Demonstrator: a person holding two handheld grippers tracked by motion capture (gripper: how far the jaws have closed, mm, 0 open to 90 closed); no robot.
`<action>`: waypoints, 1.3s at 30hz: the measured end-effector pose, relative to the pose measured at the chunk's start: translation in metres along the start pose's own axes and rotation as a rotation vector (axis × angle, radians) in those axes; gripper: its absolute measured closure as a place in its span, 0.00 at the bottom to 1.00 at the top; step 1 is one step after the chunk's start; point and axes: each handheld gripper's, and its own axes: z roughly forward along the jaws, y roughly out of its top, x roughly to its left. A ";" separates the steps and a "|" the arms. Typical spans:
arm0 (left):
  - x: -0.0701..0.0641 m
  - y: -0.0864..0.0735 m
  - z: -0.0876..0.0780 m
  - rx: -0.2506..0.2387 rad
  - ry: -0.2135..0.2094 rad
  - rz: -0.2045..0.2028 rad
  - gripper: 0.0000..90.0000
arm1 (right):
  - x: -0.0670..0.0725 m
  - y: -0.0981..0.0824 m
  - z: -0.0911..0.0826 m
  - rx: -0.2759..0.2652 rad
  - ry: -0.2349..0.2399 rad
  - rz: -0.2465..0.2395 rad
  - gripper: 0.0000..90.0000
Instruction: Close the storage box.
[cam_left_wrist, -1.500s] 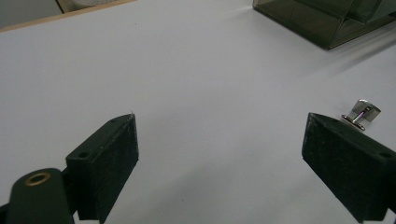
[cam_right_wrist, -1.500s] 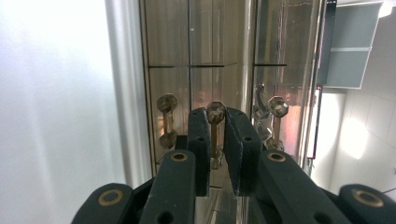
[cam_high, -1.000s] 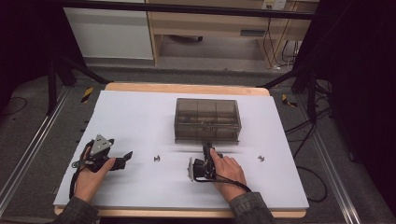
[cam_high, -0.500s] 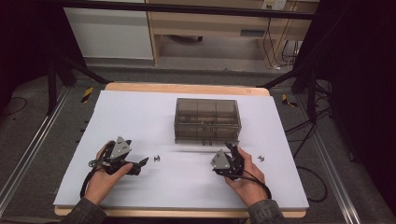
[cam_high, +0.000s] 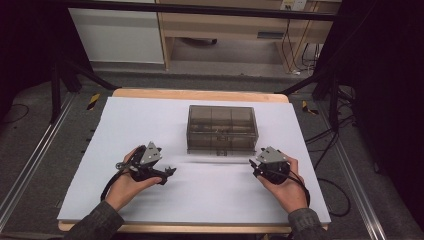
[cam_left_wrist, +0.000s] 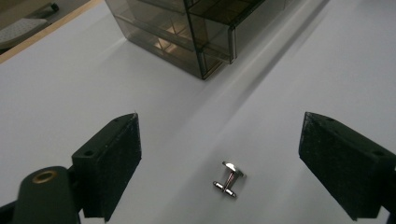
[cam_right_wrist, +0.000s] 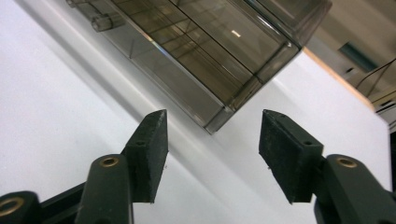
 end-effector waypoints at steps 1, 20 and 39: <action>0.000 0.002 0.002 0.003 -0.004 0.008 0.16 | -0.003 -0.002 0.001 -0.001 0.008 0.009 0.45; 0.006 0.028 0.040 0.021 -0.092 0.008 0.51 | -0.043 -0.011 0.011 -0.033 0.180 0.127 0.62; 0.007 0.036 0.046 0.018 -0.131 -0.003 0.81 | -0.039 -0.007 0.022 -0.017 0.274 0.094 0.81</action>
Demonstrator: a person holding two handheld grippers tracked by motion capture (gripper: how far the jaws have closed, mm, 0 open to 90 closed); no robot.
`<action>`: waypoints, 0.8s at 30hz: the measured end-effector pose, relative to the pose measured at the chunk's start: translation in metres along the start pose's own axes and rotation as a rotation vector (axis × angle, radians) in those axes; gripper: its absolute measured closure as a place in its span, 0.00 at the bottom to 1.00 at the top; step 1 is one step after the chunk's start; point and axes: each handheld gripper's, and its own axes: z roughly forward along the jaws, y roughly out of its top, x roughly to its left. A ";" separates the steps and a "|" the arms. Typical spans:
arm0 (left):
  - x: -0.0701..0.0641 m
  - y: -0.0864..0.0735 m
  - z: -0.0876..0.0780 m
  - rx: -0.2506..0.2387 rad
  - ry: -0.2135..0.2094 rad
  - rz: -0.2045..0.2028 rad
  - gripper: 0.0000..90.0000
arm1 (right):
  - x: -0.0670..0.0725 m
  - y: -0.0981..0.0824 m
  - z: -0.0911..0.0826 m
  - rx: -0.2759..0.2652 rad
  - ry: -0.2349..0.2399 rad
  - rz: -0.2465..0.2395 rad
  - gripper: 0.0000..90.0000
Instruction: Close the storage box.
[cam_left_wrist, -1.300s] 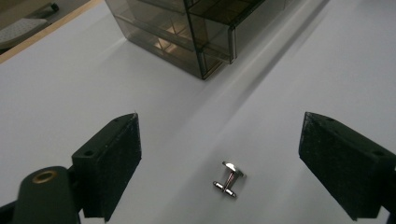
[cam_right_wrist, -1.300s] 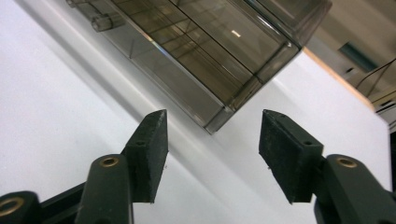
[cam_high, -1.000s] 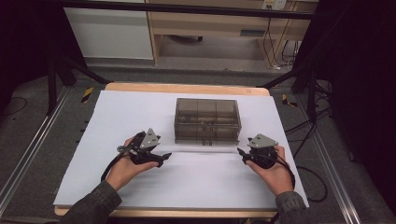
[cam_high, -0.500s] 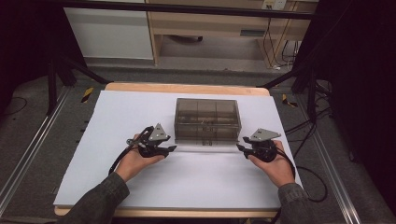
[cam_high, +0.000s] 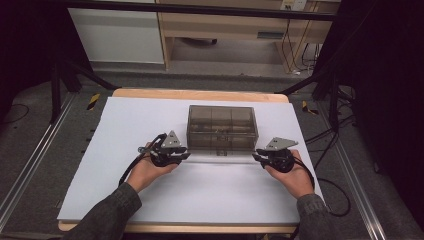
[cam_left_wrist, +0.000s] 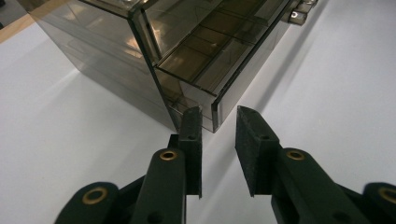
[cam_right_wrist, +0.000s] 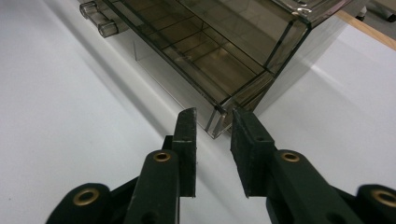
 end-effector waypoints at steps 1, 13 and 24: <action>0.000 0.000 0.000 0.001 -0.003 0.001 0.82 | 0.000 0.000 0.001 0.002 0.005 -0.003 0.82; 0.001 0.000 0.003 0.011 0.001 -0.014 0.92 | 0.000 0.002 0.001 0.010 0.006 0.002 0.90; -0.005 0.000 -0.002 0.031 -0.011 0.007 0.94 | 0.002 0.001 -0.004 0.022 0.017 0.001 0.91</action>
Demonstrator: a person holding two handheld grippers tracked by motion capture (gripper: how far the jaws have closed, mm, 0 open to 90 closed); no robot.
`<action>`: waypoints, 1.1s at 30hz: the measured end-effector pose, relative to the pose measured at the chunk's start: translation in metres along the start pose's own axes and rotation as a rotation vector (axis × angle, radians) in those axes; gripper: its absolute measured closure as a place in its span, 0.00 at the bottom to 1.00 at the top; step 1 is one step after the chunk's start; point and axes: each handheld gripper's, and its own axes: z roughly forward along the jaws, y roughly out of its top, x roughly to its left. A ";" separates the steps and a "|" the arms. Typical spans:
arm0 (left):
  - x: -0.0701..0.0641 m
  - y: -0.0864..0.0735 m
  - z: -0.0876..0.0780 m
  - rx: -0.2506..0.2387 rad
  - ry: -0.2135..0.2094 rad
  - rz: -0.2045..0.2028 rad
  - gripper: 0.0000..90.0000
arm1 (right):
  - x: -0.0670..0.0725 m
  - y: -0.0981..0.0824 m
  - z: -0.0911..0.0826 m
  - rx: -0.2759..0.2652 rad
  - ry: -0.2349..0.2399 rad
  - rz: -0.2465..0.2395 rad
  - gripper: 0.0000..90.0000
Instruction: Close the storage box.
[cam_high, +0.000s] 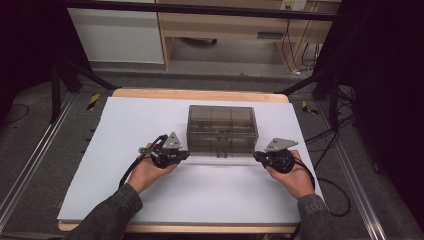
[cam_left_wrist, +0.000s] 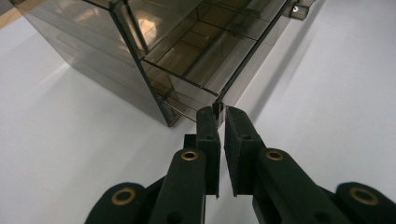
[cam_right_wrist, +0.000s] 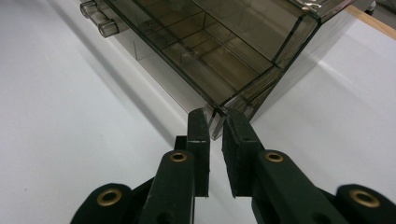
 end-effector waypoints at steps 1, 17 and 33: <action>-0.001 0.000 0.000 -0.003 0.000 -0.002 0.94 | 0.001 0.000 -0.001 -0.001 0.001 -0.002 0.91; -0.015 -0.009 -0.011 -0.013 -0.013 0.010 0.94 | 0.019 -0.008 -0.014 -0.003 -0.003 -0.012 0.91; -0.030 -0.015 -0.016 -0.023 -0.026 0.010 0.95 | 0.028 -0.016 -0.022 -0.006 -0.006 -0.017 0.91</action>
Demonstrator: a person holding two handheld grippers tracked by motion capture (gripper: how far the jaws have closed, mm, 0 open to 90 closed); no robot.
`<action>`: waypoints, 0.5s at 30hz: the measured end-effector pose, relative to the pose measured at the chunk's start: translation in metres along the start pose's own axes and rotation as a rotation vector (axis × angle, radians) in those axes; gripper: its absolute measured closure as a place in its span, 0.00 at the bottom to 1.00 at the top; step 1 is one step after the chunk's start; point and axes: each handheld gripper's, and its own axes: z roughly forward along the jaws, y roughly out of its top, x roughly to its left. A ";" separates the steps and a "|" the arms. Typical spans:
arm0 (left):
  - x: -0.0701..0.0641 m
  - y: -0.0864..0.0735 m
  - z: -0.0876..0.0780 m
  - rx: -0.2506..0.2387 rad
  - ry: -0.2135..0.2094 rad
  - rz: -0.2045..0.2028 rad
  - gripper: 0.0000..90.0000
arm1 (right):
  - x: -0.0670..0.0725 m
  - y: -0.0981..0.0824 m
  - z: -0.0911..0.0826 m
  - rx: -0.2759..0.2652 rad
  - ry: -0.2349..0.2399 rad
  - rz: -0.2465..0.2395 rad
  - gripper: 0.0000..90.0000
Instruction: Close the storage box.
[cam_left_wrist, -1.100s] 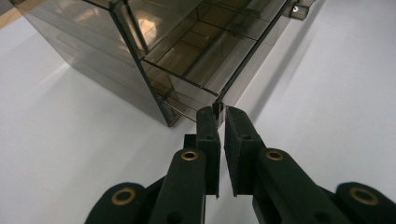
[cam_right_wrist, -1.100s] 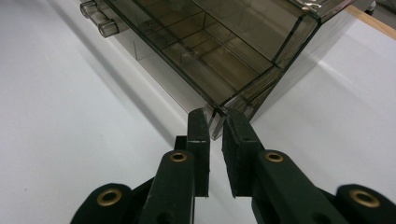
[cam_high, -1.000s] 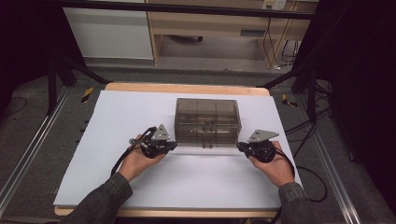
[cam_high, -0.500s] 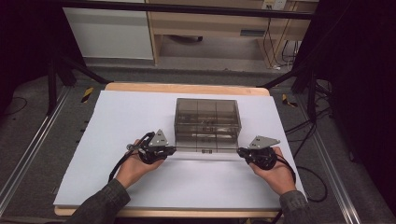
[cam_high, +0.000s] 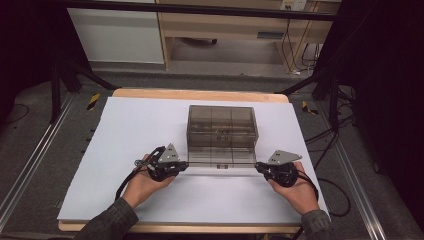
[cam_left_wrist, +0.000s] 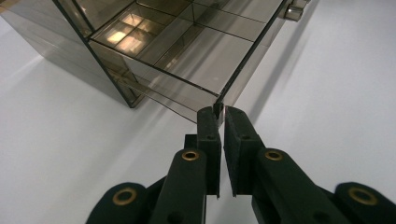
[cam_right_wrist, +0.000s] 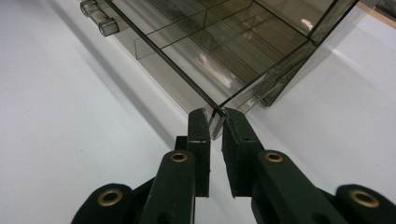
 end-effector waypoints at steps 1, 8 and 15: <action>-0.001 0.000 0.000 0.002 -0.002 0.002 0.95 | 0.000 0.000 0.000 -0.001 0.001 0.001 0.91; -0.005 -0.001 0.001 0.014 0.002 0.018 0.95 | 0.001 -0.004 -0.001 0.006 -0.003 -0.003 0.91; -0.005 -0.002 0.002 0.013 0.008 0.017 0.95 | 0.002 -0.005 0.001 0.005 -0.002 -0.001 0.91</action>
